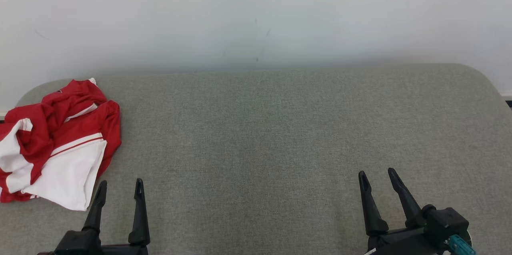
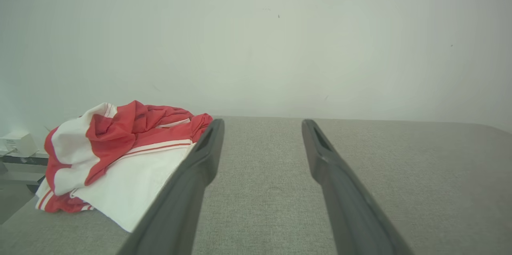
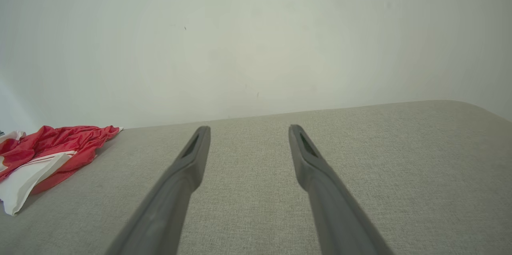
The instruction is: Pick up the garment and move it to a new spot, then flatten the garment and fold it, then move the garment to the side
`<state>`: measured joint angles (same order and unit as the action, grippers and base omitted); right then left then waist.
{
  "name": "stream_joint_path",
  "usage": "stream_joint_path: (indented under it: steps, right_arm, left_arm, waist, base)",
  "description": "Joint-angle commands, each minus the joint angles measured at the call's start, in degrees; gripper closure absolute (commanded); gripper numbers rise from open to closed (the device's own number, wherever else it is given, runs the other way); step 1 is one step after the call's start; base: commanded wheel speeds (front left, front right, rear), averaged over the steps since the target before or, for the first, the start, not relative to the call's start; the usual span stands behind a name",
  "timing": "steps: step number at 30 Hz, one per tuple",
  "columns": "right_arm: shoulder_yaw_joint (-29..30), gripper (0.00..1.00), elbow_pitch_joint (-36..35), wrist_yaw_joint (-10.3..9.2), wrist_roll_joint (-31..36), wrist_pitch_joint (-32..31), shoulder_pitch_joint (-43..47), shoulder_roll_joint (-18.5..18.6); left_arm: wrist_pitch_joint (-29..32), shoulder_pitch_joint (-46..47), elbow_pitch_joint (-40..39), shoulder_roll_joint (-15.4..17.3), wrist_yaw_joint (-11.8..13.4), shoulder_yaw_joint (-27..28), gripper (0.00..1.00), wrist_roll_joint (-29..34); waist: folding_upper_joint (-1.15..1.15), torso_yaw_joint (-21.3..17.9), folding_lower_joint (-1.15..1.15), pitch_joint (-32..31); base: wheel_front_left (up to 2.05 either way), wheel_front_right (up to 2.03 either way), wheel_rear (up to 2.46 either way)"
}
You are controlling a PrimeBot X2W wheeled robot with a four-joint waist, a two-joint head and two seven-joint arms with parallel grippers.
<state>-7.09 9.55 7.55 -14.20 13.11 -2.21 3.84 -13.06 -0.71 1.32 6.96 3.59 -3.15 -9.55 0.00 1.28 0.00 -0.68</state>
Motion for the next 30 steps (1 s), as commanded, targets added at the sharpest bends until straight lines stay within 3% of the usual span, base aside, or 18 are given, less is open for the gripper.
stream_joint_path:
  steps: [1, 14, 30]
  right_arm:
    - [-0.2, 0.00, -0.5, -0.10, 1.4, 0.4, 0.6, 0.1]
    - [0.1, 0.00, -0.6, -0.11, 5.9, 1.8, 1.0, 0.0]
    - [0.6, 0.00, 0.5, -0.12, -0.7, 2.1, 1.1, -0.3]
  left_arm:
    - [-0.5, -0.7, -0.5, 0.4, 0.3, 0.0, 0.00, 1.5]
    - [-1.8, -1.3, -1.0, -0.4, -1.0, 1.0, 0.00, 4.4]
    - [-2.1, -1.5, 0.6, -2.6, -6.8, 4.1, 0.00, 1.8]
  waist:
    - [0.00, 0.0, 0.00, 0.0]
    - [0.00, 0.3, 0.00, 0.1]
    - [0.00, 0.1, 0.00, 0.2]
  base:
    - [0.00, 0.00, 0.00]
    - [0.00, 0.00, 0.00]
    - [0.00, 0.00, 0.00]
